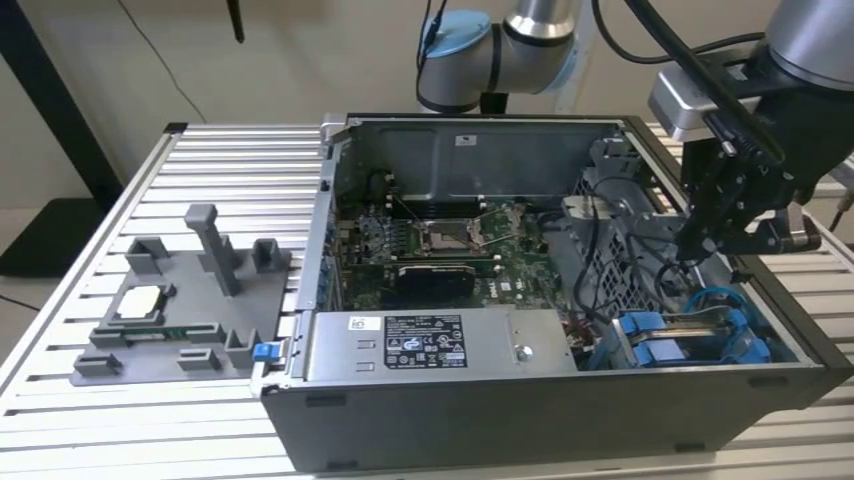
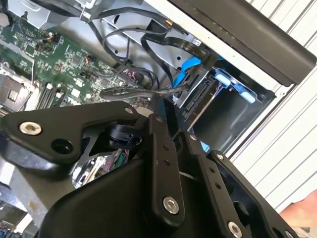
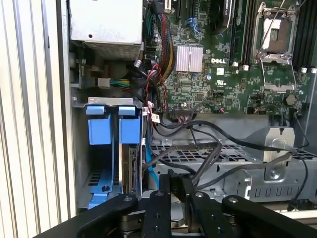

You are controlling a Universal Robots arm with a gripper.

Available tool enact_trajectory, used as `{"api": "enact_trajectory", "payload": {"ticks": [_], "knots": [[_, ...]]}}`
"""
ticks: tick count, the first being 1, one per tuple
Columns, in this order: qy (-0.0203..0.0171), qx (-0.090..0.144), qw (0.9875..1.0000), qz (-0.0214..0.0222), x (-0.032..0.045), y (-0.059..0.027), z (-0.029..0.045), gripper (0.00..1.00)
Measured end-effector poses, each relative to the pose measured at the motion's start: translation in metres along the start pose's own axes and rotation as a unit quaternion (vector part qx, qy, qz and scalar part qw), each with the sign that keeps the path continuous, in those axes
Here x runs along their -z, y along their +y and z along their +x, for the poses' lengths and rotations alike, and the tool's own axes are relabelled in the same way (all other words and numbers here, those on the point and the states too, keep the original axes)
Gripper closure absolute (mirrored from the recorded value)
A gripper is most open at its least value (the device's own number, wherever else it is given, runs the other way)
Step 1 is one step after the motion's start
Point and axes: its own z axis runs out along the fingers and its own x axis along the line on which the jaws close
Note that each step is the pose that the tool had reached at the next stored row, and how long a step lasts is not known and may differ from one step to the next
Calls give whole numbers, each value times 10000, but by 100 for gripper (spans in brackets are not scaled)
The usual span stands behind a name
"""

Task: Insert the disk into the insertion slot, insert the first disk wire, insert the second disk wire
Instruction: 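Insert the first disk wire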

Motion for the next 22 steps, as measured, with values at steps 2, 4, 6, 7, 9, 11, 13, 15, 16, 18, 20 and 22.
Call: {"api": "enact_trajectory", "payload": {"ticks": [2,4,6,7,9,11,13,15,16,18,20,22], "knots": [[2,-2,10000,1,-5,1,1,100],[7,-2,10000,1,-6,1,3,100],[34,-1,10000,-4,-8,2,10,100],[61,2,10000,-9,-8,2,17,100],[124,8,9999,-20,-5,1,36,100],[174,12,9998,-28,-4,1,59,100],[221,16,9997,-33,-9,1,70,100],[262,19,9996,-33,-23,3,74,100],[282,20,9996,-33,-32,3,77,100],[320,20,9995,-33,-48,5,83,100],[354,18,9994,-33,-64,6,89,100],[385,20,9992,-32,-79,-5,94,100]]}}
